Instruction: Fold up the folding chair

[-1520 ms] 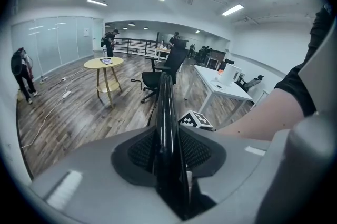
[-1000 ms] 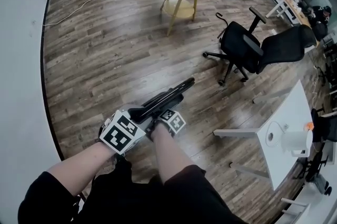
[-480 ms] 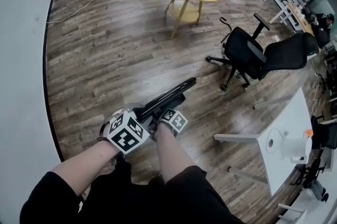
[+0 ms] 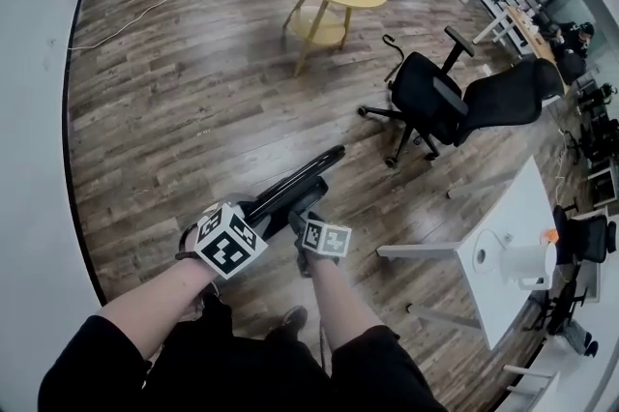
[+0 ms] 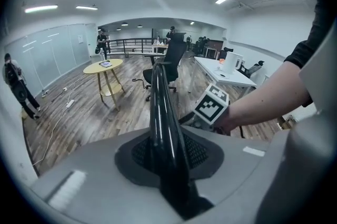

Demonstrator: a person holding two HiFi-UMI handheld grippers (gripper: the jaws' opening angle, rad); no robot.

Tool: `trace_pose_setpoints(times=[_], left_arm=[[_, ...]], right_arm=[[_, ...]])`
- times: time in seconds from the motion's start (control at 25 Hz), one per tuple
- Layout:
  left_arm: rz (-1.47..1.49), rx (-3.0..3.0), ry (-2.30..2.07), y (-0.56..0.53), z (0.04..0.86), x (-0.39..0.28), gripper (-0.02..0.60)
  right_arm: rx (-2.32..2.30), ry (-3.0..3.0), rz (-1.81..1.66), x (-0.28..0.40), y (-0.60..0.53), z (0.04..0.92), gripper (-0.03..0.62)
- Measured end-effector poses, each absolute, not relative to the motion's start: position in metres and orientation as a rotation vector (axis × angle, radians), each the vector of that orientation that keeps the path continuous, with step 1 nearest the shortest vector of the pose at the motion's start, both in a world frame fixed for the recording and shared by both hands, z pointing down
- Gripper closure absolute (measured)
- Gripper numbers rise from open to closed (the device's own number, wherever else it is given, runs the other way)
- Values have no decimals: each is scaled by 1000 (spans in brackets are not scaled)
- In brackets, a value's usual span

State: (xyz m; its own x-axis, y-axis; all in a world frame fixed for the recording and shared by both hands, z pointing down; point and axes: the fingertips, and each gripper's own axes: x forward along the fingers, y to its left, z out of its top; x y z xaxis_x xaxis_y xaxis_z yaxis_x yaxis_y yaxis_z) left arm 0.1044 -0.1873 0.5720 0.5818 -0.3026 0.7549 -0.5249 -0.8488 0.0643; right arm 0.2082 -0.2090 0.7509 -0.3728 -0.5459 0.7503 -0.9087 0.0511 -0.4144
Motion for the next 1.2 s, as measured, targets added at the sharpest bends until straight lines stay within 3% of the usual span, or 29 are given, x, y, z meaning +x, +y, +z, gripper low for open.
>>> trace_pose_setpoints(times=[0.12,0.36,0.68,0.8,1.0,1.2], left_arm=[[1128,2535,-668,-188,575,107,505],[1115,2533,-654,-192,577,109,508],[1117,2532,-643,-199,582,110,508],[1118,2537,-652,-199,585,108,505],[1135,2527,-687,-198,587,101,502],[1137,2533,-664,-185,590,110,502]], right_arm=[[1341,-2001,1036,234,-197,730,347],[1438,-1918,1194,253,-172,733,352],[739,-2078,18,209,-247,584,329],[363,-1905,-338,205,-257,568,322],[54,-1802,-697,207,-262,555,319],[-121,-1852,-755,187,-274,560,281]])
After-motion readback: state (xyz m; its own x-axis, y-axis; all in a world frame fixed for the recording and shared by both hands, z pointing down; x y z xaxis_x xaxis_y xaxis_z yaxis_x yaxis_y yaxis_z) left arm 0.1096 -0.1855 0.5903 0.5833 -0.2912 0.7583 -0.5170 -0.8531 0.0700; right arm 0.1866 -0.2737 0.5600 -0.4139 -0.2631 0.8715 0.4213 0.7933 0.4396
